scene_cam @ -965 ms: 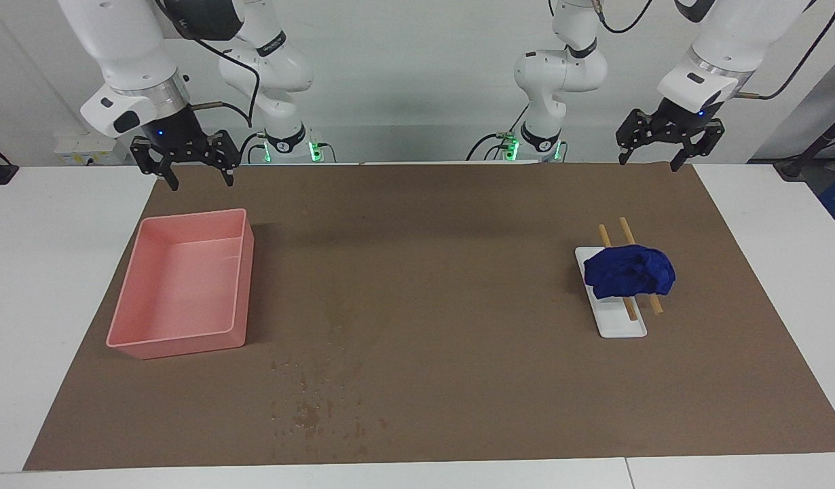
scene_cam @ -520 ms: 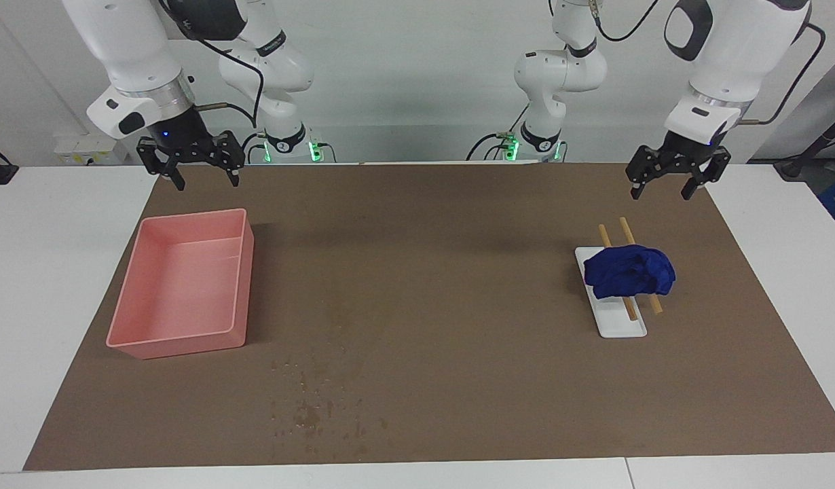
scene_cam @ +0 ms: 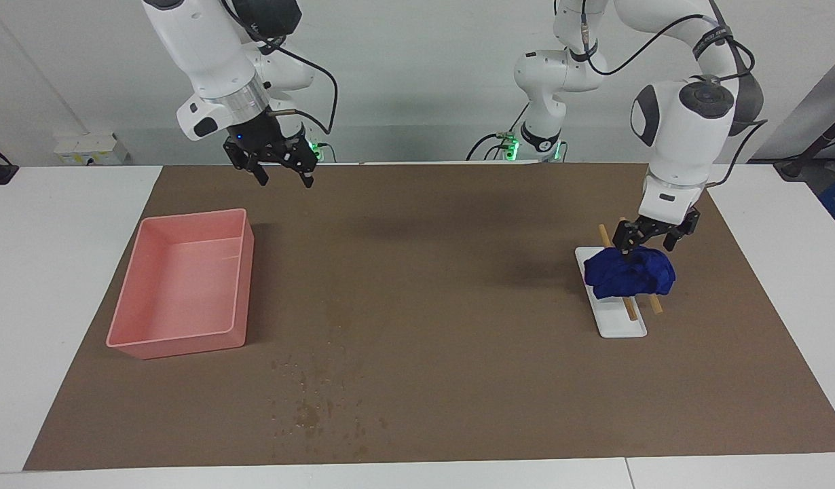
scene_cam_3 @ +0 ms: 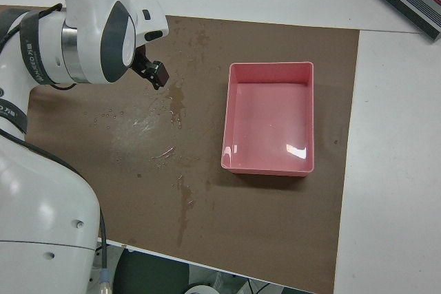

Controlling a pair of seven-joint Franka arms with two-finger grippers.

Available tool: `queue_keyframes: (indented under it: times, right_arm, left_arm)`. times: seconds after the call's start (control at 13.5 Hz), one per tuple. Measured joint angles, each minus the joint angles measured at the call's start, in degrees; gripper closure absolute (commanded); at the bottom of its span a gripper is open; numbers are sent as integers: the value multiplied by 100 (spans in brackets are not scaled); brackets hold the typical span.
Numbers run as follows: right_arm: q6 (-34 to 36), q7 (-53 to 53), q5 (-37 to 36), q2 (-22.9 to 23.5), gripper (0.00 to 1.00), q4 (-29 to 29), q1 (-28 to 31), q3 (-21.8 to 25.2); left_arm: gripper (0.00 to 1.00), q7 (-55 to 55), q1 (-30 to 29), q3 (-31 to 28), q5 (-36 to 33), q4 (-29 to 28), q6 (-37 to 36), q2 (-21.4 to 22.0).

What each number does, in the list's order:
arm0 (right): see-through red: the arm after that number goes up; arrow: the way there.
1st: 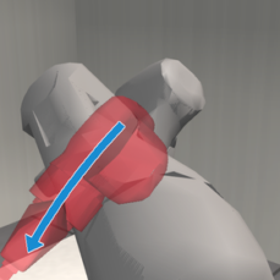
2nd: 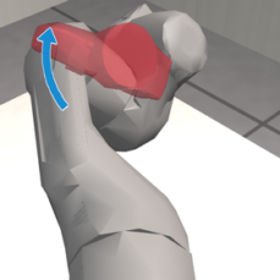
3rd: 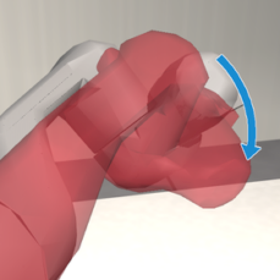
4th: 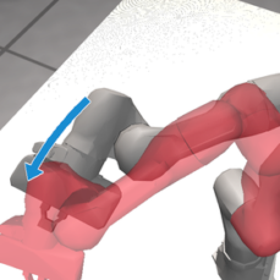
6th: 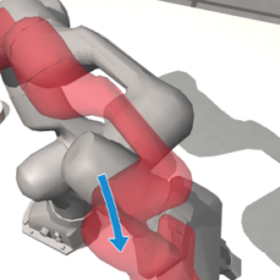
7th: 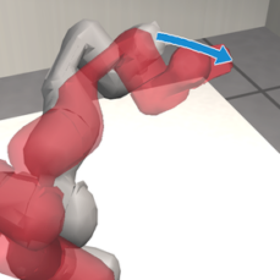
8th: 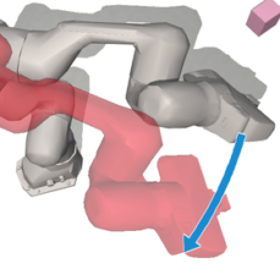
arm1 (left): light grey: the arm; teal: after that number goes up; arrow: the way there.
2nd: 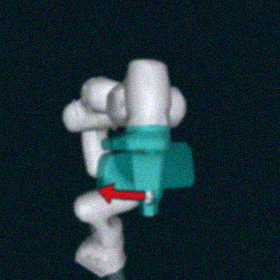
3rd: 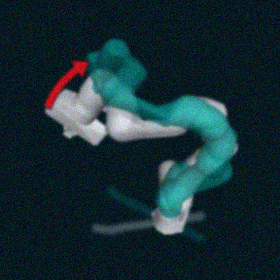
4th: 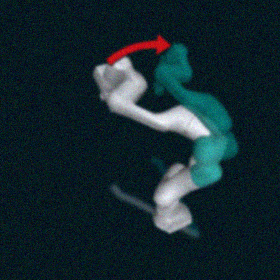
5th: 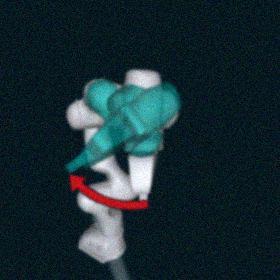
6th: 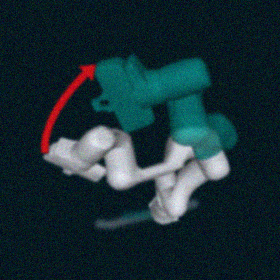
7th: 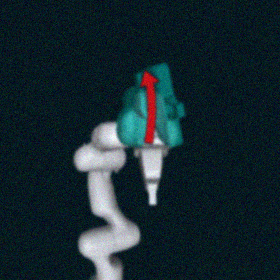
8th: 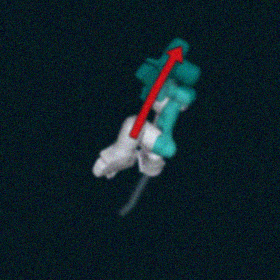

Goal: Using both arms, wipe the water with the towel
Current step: 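Grasp the blue towel with the left gripper while the right gripper advances, then lift the blue towel with the left gripper toward the table center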

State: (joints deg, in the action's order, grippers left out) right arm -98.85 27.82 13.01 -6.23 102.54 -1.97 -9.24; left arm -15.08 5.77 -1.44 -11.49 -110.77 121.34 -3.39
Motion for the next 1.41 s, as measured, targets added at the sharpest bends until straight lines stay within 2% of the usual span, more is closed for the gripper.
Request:
queue_keyframes:
  times: [0.07, 0.15, 0.3, 0.67, 0.89, 0.97, 1.11, 1.41]
  right_arm:
    - [-24, 189, 157, -11, 0, 44, 5, 5]
    - [-33, 427, 371, -13, 0, 76, 10, 18]
    - [-65, 922, 717, -14, 0, 134, 10, 31]
    - [-175, 1117, 833, -221, 0, 625, -248, 16]
    - [-263, 1123, 833, -374, 0, 831, -313, 11]
    - [-264, 1123, 833, -391, 0, 846, -313, 15]
    - [-264, 1123, 833, -393, 0, 851, -313, 17]
    - [-264, 1123, 833, -393, 0, 854, -311, 24]
  left_arm:
    - [7, -35, -3, -10, -129, -105, 89, -32]
    - [21, -54, -12, -25, -239, -250, 176, -28]
    - [100, -113, -19, -44, -313, -474, 328, -20]
    - [100, -293, -17, -51, -422, -431, 325, 90]
    - [100, -392, -8, -1, -380, -166, -26, 62]
    - [100, -496, -7, 8, -170, 18, -231, 44]
    - [100, -895, -7, 12, 836, 451, -600, 38]
    - [100, -2780, -2, 129, 2540, 782, -752, 146]
